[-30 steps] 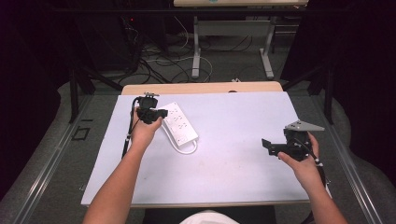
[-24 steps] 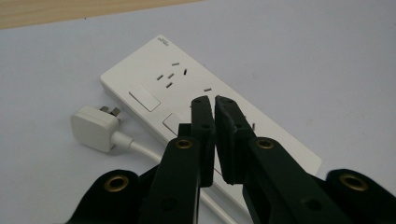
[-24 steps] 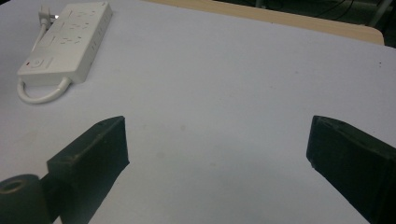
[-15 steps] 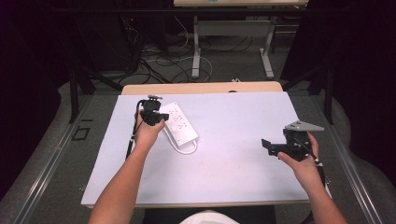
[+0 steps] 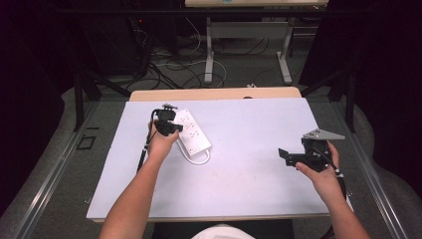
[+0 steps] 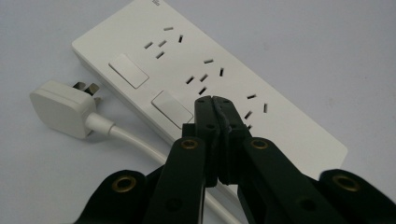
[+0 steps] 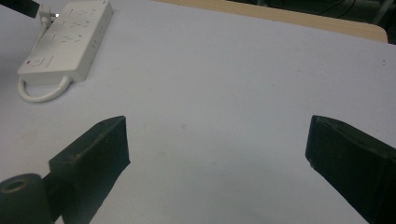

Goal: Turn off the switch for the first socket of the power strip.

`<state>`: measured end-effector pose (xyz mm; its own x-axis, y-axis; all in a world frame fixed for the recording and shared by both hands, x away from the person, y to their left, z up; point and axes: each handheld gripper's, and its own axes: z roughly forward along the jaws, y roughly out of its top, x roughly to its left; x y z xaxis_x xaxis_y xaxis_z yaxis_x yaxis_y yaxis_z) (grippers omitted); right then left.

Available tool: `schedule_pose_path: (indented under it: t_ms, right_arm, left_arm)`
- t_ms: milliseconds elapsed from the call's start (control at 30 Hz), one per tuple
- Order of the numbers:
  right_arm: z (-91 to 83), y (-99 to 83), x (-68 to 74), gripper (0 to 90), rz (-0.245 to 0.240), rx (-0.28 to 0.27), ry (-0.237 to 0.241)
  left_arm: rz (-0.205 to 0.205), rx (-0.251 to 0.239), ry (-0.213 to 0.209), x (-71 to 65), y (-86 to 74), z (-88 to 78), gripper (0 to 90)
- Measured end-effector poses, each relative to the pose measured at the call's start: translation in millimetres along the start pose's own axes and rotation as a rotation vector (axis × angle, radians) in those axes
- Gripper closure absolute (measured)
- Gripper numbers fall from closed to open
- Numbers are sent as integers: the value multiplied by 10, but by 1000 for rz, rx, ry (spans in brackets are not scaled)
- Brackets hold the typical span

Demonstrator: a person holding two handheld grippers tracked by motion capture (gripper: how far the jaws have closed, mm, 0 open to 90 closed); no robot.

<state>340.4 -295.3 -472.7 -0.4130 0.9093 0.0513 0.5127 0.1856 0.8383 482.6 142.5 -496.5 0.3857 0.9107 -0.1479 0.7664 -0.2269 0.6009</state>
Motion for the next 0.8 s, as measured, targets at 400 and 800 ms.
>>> schedule_pose_path:
  t_ms: [400,800]
  right_arm:
    - [3,-2,-2,57,-2,2,2]
    - [3,-1,-5,60,-7,1,3]
  left_arm:
    - [1,39,5,-29,-14,113,899]
    - [14,66,14,-26,-26,193,899]
